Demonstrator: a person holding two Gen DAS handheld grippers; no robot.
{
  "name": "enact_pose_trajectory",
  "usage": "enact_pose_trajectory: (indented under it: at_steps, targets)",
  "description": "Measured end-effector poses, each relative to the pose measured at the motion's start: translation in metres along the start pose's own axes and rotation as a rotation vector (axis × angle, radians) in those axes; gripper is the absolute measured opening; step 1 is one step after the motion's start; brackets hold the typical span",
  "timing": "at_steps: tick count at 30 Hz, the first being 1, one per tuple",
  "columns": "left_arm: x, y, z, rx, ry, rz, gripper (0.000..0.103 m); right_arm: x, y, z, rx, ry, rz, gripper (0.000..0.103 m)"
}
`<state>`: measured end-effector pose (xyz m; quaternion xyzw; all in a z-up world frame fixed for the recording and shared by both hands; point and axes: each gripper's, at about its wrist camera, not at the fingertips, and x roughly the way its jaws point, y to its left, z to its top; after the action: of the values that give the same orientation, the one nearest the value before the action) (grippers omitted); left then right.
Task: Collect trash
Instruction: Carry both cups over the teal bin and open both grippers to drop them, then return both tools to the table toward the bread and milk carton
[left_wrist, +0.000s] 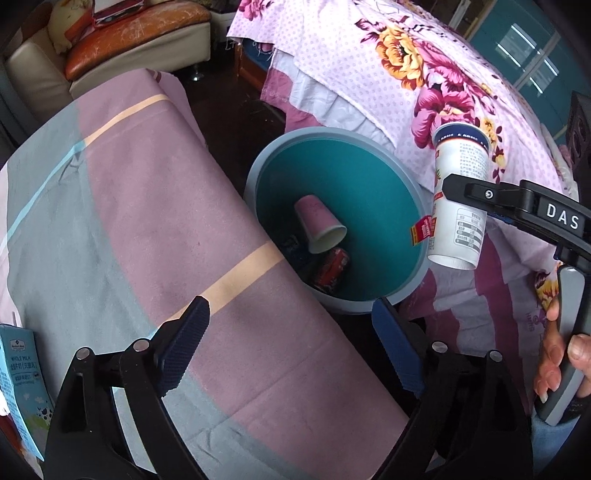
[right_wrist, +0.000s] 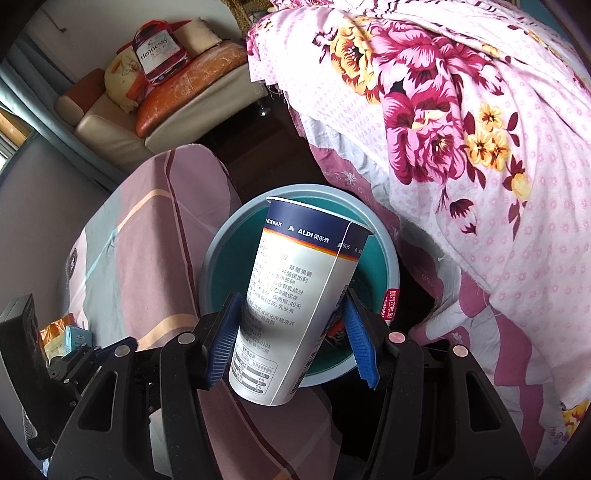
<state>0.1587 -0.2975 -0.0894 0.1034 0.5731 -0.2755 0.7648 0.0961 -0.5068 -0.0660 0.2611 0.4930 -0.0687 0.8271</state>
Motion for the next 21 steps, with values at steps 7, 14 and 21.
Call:
enact_pose_trajectory:
  at_steps: [7,14,21]
  targets:
    - [-0.012,0.005,-0.002,-0.008,-0.025,-0.013,0.090,0.003,0.006,0.000,0.015,0.018,-0.012,0.067]
    - [-0.029,0.015,-0.012,-0.031,-0.046,-0.027,0.090,-0.007,0.016,-0.005,-0.001,0.011,-0.025,0.073]
    - [-0.061,0.035,-0.039,-0.051,-0.082,0.000,0.090,-0.021,0.035,-0.021,-0.031,0.018,-0.011,0.075]
